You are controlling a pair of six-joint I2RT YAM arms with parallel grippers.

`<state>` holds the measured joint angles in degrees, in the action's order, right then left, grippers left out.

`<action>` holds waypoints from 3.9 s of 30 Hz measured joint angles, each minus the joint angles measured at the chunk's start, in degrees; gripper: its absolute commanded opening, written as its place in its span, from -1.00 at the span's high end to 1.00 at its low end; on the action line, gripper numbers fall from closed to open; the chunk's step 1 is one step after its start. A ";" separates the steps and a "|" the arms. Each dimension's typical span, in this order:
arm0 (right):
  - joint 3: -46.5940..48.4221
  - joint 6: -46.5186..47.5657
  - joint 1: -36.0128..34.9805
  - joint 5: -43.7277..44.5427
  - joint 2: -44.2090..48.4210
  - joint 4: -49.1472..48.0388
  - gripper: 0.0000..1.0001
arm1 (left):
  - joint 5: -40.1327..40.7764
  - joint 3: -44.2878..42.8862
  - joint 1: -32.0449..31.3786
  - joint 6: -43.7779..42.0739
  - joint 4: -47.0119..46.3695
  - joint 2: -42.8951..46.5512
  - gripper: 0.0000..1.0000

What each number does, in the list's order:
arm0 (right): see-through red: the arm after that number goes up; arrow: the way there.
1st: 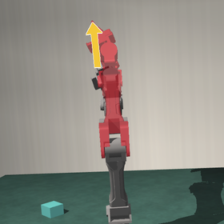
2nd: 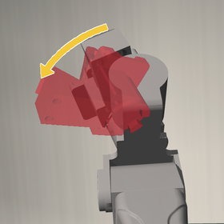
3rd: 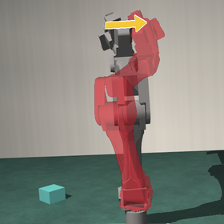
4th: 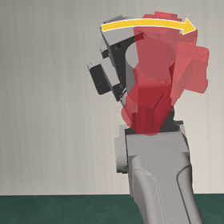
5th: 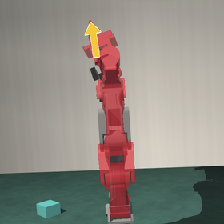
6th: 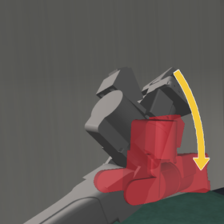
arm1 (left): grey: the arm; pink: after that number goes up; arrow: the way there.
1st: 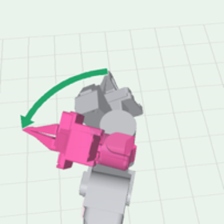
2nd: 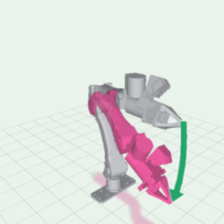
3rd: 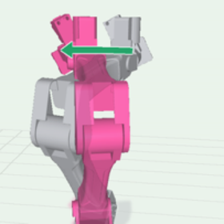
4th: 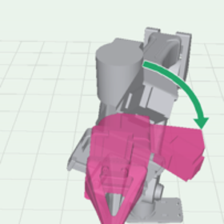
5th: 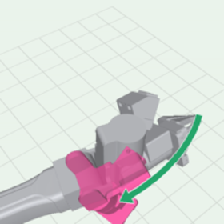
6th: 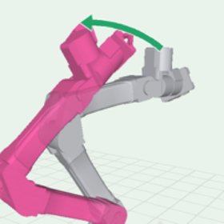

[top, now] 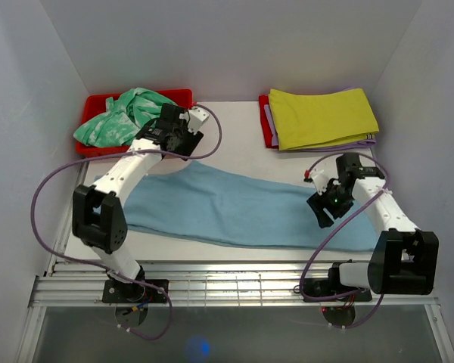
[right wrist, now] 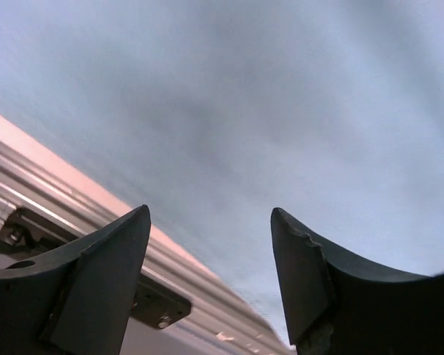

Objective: Fold and stack the trousers
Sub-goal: Fold the trousers

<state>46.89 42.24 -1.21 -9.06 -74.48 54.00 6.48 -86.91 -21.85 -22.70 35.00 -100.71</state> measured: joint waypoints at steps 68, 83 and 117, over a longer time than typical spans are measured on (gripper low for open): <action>30.99 11.28 41.62 -2.80 -24.46 6.86 0.84 | -25.92 28.59 19.63 9.42 8.57 15.02 -0.54; 29.00 -3.54 5.79 -27.74 -12.35 7.89 0.84 | -23.89 33.68 20.44 2.36 8.28 13.03 -0.57; 19.63 -49.90 -31.52 -31.61 -24.57 -36.44 0.84 | -24.70 34.07 20.44 3.76 7.85 11.85 -0.82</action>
<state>66.52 -7.66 -32.73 -40.66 -99.04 17.56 -18.22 -52.84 -1.41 -18.94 42.85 -88.86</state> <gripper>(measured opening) 0.166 0.912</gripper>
